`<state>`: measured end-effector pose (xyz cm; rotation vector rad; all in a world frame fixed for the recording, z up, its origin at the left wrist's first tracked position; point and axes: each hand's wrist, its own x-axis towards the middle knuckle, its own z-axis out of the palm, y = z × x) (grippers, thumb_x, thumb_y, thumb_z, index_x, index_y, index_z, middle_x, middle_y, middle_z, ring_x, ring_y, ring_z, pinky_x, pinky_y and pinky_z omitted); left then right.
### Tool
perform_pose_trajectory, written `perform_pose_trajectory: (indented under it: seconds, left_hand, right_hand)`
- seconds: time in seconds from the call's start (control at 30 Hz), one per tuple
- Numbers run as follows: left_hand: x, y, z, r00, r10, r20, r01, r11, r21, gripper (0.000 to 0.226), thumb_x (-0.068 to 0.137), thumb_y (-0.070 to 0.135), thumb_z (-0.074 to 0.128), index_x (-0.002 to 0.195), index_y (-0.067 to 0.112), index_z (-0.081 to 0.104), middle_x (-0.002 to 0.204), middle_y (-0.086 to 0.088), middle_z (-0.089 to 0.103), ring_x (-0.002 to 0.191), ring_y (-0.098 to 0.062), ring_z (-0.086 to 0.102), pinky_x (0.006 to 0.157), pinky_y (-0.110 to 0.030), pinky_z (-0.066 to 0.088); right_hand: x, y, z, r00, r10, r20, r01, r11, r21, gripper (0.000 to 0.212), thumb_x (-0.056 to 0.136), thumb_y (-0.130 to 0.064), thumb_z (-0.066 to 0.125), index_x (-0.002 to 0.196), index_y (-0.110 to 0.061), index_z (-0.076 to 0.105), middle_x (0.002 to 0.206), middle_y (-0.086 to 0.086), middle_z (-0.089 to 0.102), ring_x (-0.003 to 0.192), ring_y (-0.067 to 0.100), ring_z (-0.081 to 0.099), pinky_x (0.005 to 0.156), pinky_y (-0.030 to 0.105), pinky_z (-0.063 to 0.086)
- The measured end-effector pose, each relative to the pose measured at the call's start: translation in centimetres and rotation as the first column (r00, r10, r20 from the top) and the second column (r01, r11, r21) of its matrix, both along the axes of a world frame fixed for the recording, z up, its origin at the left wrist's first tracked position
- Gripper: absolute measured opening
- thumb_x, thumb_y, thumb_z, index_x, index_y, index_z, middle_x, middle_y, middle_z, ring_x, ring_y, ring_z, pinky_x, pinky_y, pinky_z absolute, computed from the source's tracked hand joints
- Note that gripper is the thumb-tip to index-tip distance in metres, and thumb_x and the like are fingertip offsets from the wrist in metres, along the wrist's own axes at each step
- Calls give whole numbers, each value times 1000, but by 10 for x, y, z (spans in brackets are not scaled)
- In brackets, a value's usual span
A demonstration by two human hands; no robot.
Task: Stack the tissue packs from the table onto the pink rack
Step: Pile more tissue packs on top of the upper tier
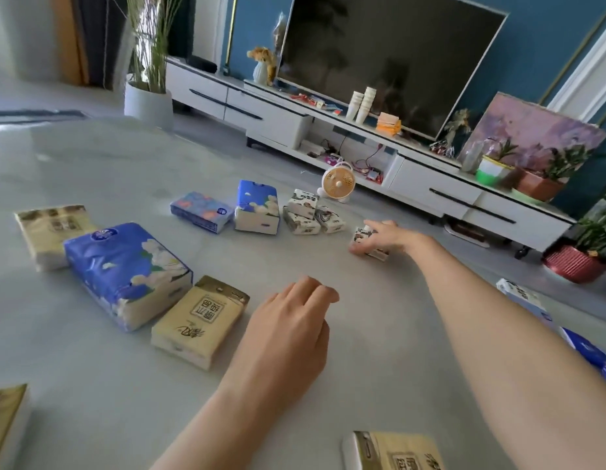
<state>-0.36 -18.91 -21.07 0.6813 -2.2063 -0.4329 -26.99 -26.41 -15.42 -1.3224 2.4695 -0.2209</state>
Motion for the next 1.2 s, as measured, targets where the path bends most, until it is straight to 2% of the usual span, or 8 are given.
perform_pose_trajectory:
  seconds: [0.1,0.27,0.4,0.53,0.73,0.9,1.0,1.2]
  left_hand:
    - [0,1,-2,999,-5,39,5,1000,-5,33,81,18,36,99,16,64,94,1,65,73,-18,63,58,-24,45]
    - [0,13,13,983,104,-152,-58,958,281,28,95,22,45,119,12,55,120,-3,55,105,-20,56,85,-24,41]
    - [1,54,64,966,155,-205,47,675,736,62,88,51,47,134,11,40,133,-8,48,118,-22,49,99,-36,41]
    - [8,119,136,859,-74,-507,505,287,814,45,84,50,50,100,9,58,93,-10,66,86,-20,63,86,-39,52]
    - [14,221,195,738,-388,-552,658,228,718,19,89,0,48,100,-4,63,74,-11,67,59,-15,61,52,-23,52]
    - [-9,280,236,699,-440,-563,692,221,687,21,84,3,52,77,5,72,75,-15,71,59,-17,66,55,-24,56]
    - [-36,308,254,685,-507,-523,691,226,687,15,76,9,57,81,6,72,77,-15,70,59,-17,66,51,-24,56]
    - [-103,324,282,770,-430,-471,626,366,689,16,77,12,66,91,5,64,68,-9,70,55,-13,66,46,-20,51]
  right_hand:
    - [18,16,-7,999,1,-36,-1,1000,-18,71,69,-60,67,130,-33,43,133,10,24,128,30,20,108,41,24]
    - [72,93,-13,998,-57,-2,57,996,-66,64,59,-63,71,110,-33,46,110,5,29,114,28,32,99,39,35]
    - [120,162,22,984,-117,135,154,938,-310,67,46,-71,61,97,-31,48,105,1,49,107,22,40,91,40,43]
    - [169,246,85,991,-112,-72,55,835,-548,61,56,-71,57,101,-31,45,96,-2,45,96,17,36,80,35,40]
    - [196,394,139,814,-338,-473,-109,711,-695,72,60,-73,33,117,-33,50,98,-2,42,95,21,38,71,33,33]
    - [176,492,165,995,-38,87,92,601,-794,48,87,-57,27,134,-49,35,114,-15,49,113,1,42,97,24,38]
    - [161,526,178,876,128,466,379,416,-827,32,86,-44,48,118,-46,50,97,-9,67,84,6,66,60,15,53]
    - [113,552,206,875,112,471,443,205,-873,26,78,-30,67,103,-27,59,84,1,69,62,3,63,45,13,41]
